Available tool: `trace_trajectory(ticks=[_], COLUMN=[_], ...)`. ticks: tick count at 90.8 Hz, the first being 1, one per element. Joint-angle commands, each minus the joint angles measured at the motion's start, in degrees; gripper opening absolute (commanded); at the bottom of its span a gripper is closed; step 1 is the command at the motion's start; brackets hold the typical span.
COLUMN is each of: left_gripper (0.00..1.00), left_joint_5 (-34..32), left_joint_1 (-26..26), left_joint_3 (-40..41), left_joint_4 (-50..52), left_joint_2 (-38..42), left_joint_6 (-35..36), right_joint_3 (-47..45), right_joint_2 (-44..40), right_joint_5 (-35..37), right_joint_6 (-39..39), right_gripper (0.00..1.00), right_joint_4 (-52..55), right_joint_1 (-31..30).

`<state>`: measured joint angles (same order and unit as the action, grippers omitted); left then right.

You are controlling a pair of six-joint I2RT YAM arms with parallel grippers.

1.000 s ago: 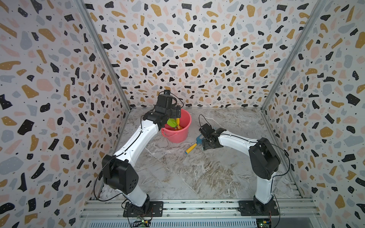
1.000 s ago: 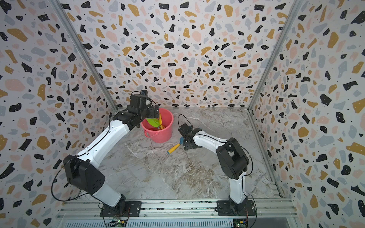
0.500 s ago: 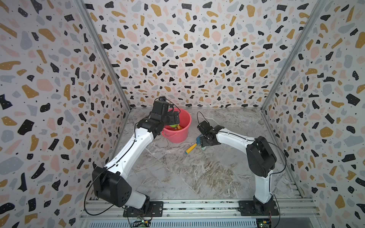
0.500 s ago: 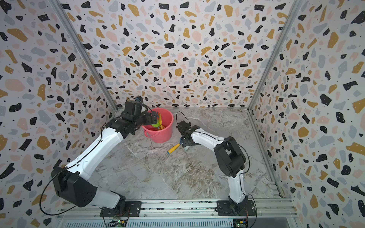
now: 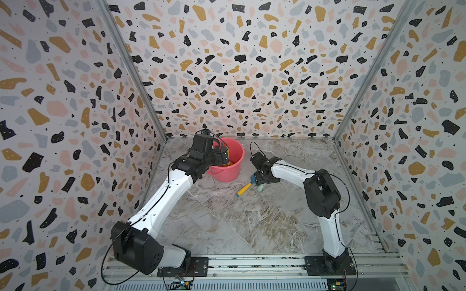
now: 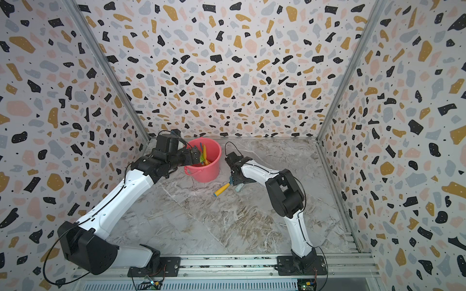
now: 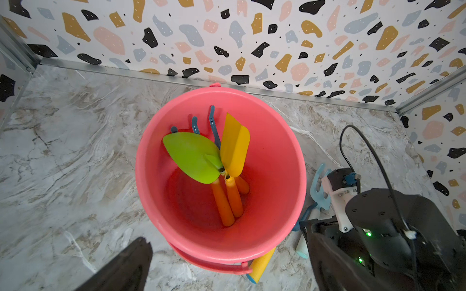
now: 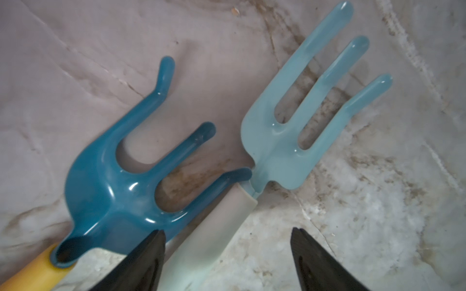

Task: Organize the gardening tools
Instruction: Pick up the gardening tool from the center of the board.

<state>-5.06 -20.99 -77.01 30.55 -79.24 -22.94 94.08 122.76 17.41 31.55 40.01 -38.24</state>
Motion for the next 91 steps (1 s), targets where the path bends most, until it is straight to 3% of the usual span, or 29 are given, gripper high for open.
trace_trajectory(ticks=[1, 30, 91], left_gripper=[0.99, 0.99, 0.99], left_joint_5=[1.5, 3.3, 4.8], left_joint_1=[0.3, 0.3, 0.3], left_joint_3=[-3.3, -4.6, -1.6], left_joint_4=[2.2, 4.1, 1.1], left_joint_2=[0.5, -0.2, -1.5], left_joint_6=[1.0, 1.1, -0.4], right_joint_3=[0.0, -5.5, -13.7], right_joint_2=[-0.8, -4.1, -9.1], right_joint_5=[0.5, 1.4, -0.7], right_joint_6=[0.6, 0.1, -2.5], right_gripper=[0.81, 0.67, 0.6], right_joint_4=[2.4, 2.3, 1.6], right_joint_1=[0.4, 0.9, 2.3])
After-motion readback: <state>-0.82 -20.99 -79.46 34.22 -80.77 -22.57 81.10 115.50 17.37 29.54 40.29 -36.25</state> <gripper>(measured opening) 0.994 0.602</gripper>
